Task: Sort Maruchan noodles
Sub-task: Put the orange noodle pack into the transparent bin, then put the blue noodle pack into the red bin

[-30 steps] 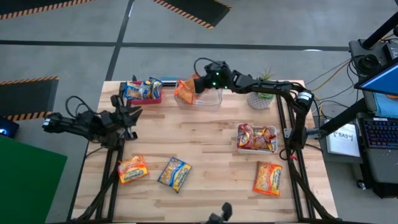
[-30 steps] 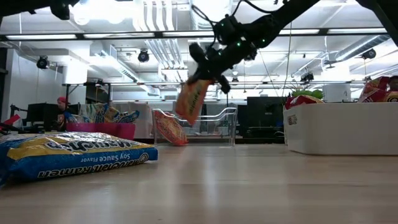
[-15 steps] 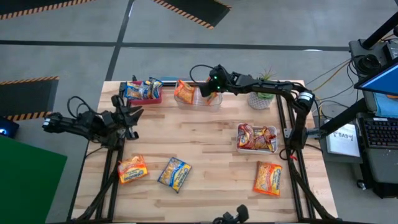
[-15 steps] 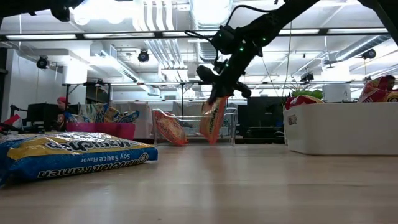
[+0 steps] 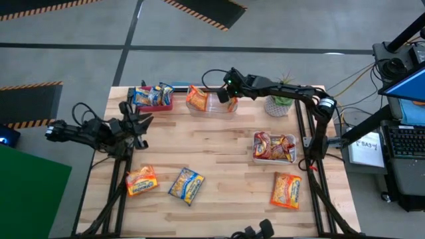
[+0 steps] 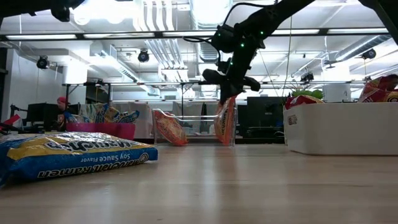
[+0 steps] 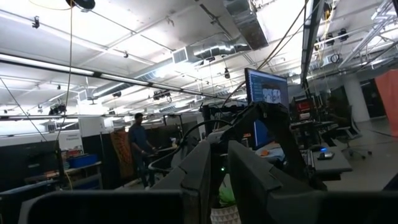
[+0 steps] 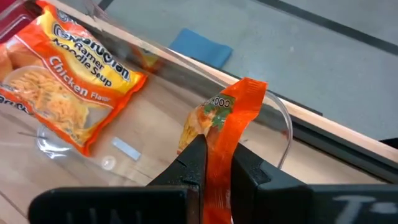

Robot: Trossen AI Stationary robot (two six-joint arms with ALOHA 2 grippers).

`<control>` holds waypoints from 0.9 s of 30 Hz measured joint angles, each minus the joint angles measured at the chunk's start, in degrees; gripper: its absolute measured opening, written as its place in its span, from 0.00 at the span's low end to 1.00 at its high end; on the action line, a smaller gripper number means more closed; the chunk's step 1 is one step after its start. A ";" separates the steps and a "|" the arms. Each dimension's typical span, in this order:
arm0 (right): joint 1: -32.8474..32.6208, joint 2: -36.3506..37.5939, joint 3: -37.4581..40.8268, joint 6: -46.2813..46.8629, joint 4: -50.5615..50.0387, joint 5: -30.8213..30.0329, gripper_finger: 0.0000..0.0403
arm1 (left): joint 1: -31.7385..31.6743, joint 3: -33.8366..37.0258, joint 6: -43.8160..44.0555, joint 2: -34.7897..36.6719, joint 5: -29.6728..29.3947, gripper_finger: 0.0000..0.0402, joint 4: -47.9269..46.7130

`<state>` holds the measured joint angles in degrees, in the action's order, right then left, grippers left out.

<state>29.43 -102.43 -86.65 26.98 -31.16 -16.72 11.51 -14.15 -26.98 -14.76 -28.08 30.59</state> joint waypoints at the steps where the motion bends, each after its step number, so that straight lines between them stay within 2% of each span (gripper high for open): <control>1: 0.02 0.00 0.04 0.00 -0.04 -0.33 0.08 | 0.00 0.00 0.00 0.00 -0.02 0.10 -0.11; 5: 0.02 0.00 0.08 0.00 -0.19 -2.93 0.11 | 0.00 0.00 0.02 0.00 -0.03 0.10 -0.20; 17: 0.24 0.00 -0.08 -0.77 -0.97 -5.82 0.26 | 0.00 0.02 0.28 0.00 -0.04 0.10 -0.60; 24: -0.03 0.74 -4.80 -2.62 -7.43 -5.91 0.28 | 0.01 0.02 0.71 -0.01 -0.24 0.10 -1.20; 27: -1.90 2.53 -5.58 -4.61 -8.85 -5.78 0.28 | 0.02 0.02 1.80 -0.33 -3.02 0.10 -1.12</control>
<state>27.53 -99.90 -92.23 22.37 -40.01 -22.50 11.53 -14.13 -25.18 -15.10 -31.10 29.47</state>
